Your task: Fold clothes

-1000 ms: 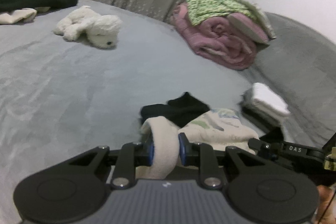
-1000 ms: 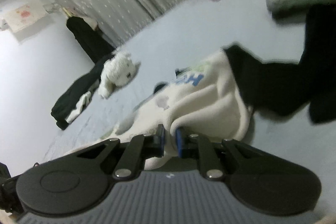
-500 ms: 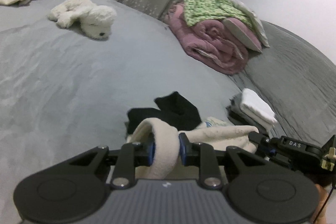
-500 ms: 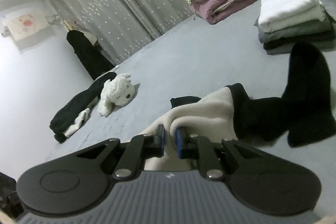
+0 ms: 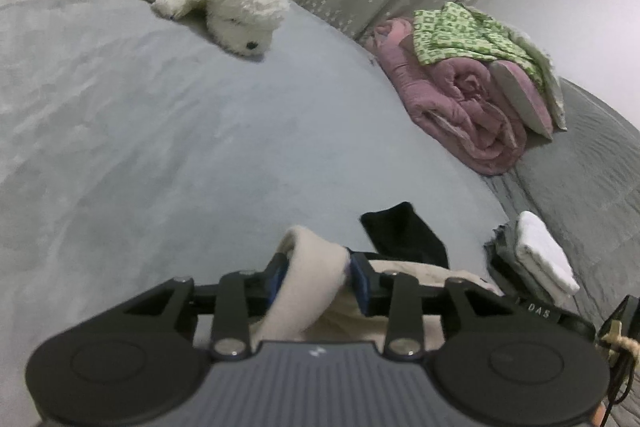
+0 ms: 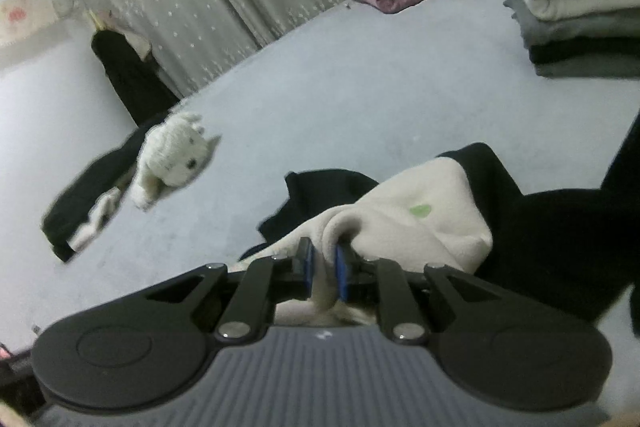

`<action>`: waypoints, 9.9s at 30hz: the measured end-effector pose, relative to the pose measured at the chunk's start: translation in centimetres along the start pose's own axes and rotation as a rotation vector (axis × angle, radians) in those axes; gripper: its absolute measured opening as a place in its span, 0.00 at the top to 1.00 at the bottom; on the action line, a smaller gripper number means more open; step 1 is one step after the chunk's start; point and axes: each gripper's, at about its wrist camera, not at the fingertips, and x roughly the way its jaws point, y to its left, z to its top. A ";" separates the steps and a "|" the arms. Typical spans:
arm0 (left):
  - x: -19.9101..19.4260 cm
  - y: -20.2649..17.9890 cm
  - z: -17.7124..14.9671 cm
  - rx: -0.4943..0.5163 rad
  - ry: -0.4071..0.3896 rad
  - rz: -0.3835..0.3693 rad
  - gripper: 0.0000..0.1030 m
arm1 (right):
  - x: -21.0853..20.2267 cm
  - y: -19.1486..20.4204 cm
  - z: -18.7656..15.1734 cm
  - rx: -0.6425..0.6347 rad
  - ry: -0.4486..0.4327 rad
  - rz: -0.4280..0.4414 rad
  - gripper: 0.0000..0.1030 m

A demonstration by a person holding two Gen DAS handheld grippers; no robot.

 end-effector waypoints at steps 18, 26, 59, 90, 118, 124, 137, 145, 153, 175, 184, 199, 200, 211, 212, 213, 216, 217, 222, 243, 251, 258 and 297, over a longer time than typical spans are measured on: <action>-2.5 0.8 0.8 0.067 0.060 0.054 0.38 | -5.7 0.0 0.6 0.025 -0.018 0.116 0.43; -4.2 1.8 0.0 0.099 0.064 0.089 0.38 | -7.9 -1.0 -0.6 -0.022 0.014 0.069 0.42; -2.3 1.2 -1.5 0.190 0.068 0.238 0.91 | -4.0 -2.6 -2.6 -0.130 0.150 0.054 0.83; -16.4 -3.8 -5.1 0.265 0.216 -0.096 0.92 | -25.6 -9.2 -0.5 0.080 0.025 0.125 0.84; -10.6 -3.0 -8.9 0.497 0.494 0.066 0.20 | -20.6 -9.9 -2.6 -0.049 0.222 -0.059 0.45; -9.0 -3.1 -8.4 0.497 0.472 0.111 0.20 | -18.2 -8.3 -2.1 -0.033 0.237 -0.024 0.44; -2.8 -3.4 -5.3 0.365 0.403 0.176 0.20 | -9.6 -1.5 -1.3 0.011 0.311 0.108 0.43; 0.0 -3.5 -3.5 0.230 0.348 0.171 0.21 | -5.1 1.0 -0.7 0.095 0.296 0.176 0.43; 0.3 -2.8 -2.3 0.077 0.284 0.126 0.34 | -1.0 0.9 -0.4 0.267 0.216 0.189 0.43; -3.2 -0.2 0.6 -0.045 0.108 0.079 0.24 | -3.2 5.5 -1.9 0.180 0.184 0.426 0.87; -1.2 -4.2 -0.9 0.128 0.065 0.067 0.20 | -6.0 -1.5 0.5 0.281 0.019 0.196 0.47; 8.0 -13.2 -1.8 0.489 0.104 0.096 0.19 | -5.3 -5.9 2.5 0.048 -0.069 -0.099 0.47; 8.7 -13.5 -1.7 0.486 0.121 0.101 0.20 | -5.0 -5.9 2.5 0.039 -0.058 -0.096 0.47; 10.4 -13.7 -1.6 0.386 0.162 0.163 0.85 | -3.2 -5.1 2.4 -0.017 -0.028 -0.103 0.83; 9.7 -13.8 -1.4 0.380 0.147 0.161 0.87 | -3.4 -5.0 2.4 -0.028 -0.035 -0.110 0.84; 9.0 -13.8 -1.3 0.371 0.132 0.155 0.88 | -3.8 -4.8 2.5 -0.039 -0.046 -0.107 0.85; 6.0 -13.7 -1.0 0.350 0.078 0.139 0.91 | -5.8 -3.9 2.7 -0.083 -0.092 -0.079 0.86; 4.9 -13.7 -0.9 0.345 0.059 0.134 0.91 | -6.6 -3.7 2.7 -0.097 -0.106 -0.069 0.86; -1.2 -12.7 -0.6 0.303 -0.026 0.126 0.92 | -10.2 -3.2 2.5 -0.158 -0.142 -0.020 0.87; -15.1 -1.9 -7.1 0.282 0.090 0.260 0.91 | -15.9 -5.0 -6.8 -0.530 0.111 -0.044 0.88; -12.6 1.4 -9.1 0.216 0.260 0.348 0.88 | -14.3 -6.3 -7.5 -0.487 0.250 -0.050 0.83; -14.4 0.0 -7.3 0.240 0.224 0.328 0.49 | -15.7 -6.5 -6.2 -0.490 0.235 0.020 0.63; -9.4 2.6 -3.7 0.365 0.105 0.805 0.91 | -15.8 -8.3 -1.9 -0.246 0.087 -0.007 0.61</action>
